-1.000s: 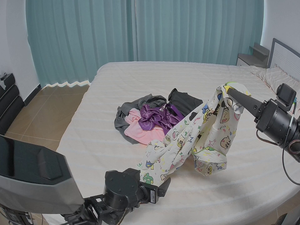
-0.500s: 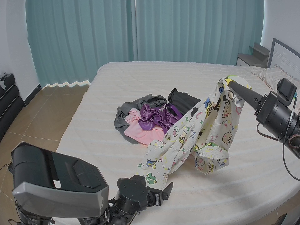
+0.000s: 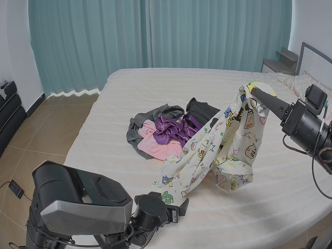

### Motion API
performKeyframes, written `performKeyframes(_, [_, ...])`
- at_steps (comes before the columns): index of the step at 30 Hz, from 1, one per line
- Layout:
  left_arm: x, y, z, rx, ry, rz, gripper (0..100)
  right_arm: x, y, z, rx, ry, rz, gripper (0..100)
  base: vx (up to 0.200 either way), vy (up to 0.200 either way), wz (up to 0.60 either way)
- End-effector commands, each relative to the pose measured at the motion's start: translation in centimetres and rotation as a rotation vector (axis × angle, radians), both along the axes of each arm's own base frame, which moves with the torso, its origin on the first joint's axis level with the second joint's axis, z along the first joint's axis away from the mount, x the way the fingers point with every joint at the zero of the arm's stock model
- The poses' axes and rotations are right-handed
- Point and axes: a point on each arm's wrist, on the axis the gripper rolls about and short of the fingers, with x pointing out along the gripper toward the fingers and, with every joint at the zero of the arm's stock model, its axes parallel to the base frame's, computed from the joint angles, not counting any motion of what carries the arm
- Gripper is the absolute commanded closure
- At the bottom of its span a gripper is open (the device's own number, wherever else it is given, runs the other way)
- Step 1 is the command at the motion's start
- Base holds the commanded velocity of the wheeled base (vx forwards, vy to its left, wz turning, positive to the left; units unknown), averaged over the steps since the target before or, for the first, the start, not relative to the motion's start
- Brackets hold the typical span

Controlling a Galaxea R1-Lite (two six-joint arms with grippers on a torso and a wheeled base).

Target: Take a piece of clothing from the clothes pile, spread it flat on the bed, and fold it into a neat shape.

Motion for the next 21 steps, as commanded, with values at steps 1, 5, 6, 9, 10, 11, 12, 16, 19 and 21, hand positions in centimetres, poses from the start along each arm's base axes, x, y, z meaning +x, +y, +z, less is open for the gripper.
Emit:
performKeyframes(1, [0.8,0.4,-1.3,0.021,0.018,0.026,0,0.1,0.1,-0.1,-0.001,0.002,-0.001,100,0.000,0.000,0.00])
performKeyframes(5, [1.6,0.8,-1.8,0.026,0.024,0.053,0,0.2,0.0,-0.1,-0.002,0.003,-0.004,100,0.000,0.000,0.00])
performKeyframes(6, [1.8,1.1,-1.8,0.026,0.024,0.062,0,0.2,0.0,-0.1,-0.001,0.004,-0.005,100,0.000,0.000,0.00])
performKeyframes(9, [2.0,1.4,-1.8,0.018,0.027,0.079,100,0.2,-0.1,-0.2,0.000,0.006,-0.008,100,0.000,0.000,0.00])
performKeyframes(10, [1.9,1.6,-1.9,0.015,0.038,0.084,100,0.2,-0.2,-0.2,0.003,0.013,-0.010,100,0.000,0.000,0.00])
performKeyframes(11, [1.8,1.6,-1.8,0.014,0.038,0.085,100,0.2,-0.2,-0.2,0.005,0.014,-0.011,100,0.000,0.000,0.00])
performKeyframes(12, [1.7,1.9,-1.7,0.010,0.045,0.092,100,0.3,-0.4,-0.3,0.011,0.021,-0.018,100,0.000,0.000,0.00])
performKeyframes(16, [1.5,3.1,-0.2,-0.004,0.041,0.120,100,0.7,-1.1,-0.4,0.029,0.043,-0.045,100,0.000,0.000,0.00])
performKeyframes(19, [1.5,4.3,1.5,-0.038,0.026,0.153,100,0.9,-1.5,-0.7,0.037,0.060,-0.064,100,0.000,0.000,0.00])
performKeyframes(21, [1.5,4.8,2.5,-0.068,0.014,0.170,100,1.0,-1.7,-0.9,0.035,0.067,-0.073,100,0.000,0.000,0.00])
